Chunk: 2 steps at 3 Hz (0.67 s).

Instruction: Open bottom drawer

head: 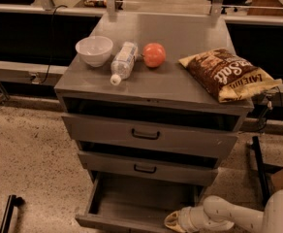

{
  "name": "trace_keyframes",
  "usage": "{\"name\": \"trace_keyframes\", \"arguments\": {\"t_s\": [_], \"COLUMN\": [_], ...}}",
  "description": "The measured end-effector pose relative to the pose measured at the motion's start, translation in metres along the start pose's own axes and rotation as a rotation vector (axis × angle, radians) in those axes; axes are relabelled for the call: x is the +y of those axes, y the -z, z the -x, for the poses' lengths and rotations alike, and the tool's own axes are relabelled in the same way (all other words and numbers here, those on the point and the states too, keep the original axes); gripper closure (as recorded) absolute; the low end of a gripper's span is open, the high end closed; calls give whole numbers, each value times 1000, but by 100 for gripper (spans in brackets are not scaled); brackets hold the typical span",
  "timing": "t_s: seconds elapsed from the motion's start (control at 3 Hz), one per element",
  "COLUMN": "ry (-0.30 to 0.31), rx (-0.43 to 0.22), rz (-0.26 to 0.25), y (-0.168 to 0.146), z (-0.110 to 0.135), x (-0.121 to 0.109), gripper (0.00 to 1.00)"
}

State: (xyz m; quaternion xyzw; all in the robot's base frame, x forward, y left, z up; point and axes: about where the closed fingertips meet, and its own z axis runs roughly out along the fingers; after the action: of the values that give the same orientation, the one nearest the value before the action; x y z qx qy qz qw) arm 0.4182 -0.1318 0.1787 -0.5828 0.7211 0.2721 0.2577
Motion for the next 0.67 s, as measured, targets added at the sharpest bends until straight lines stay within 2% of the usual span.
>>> {"name": "trace_keyframes", "arguments": {"t_s": [0.33,0.67], "ry": [-1,5], "rx": [1,-26], "rz": [6,39], "y": [0,4], "z": [1,6], "x": [3,19], "gripper": [100,100]}}
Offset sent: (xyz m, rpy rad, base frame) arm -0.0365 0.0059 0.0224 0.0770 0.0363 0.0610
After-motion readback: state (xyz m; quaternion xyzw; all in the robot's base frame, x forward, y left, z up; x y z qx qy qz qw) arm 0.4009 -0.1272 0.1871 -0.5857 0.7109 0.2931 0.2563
